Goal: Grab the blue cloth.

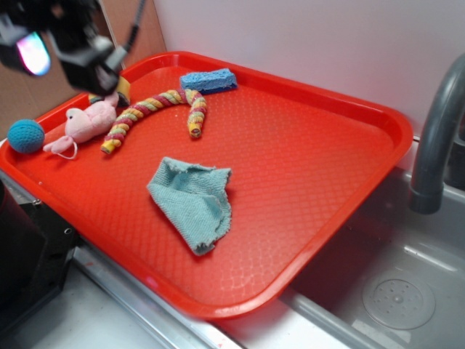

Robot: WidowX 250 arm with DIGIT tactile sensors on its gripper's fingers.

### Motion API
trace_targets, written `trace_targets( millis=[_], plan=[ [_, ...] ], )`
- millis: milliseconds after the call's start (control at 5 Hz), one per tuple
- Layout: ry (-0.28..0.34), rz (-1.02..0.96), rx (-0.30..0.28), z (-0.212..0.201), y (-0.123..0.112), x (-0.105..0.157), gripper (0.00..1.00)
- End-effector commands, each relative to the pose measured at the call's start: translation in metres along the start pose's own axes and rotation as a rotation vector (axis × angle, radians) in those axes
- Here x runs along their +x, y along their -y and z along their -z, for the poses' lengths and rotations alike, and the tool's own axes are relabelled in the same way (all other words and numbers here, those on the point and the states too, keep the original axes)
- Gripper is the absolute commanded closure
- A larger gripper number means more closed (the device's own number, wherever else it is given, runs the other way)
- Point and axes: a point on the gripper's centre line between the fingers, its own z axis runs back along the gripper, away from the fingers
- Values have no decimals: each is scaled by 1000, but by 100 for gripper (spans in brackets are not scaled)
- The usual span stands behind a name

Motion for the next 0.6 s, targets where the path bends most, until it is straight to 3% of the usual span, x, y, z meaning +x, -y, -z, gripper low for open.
trace_targets(
  millis=[0,400],
  plan=[
    [-14,73,-125,79,22,24,0],
    [-178,244,-90,126,30,39,0]
  ],
)
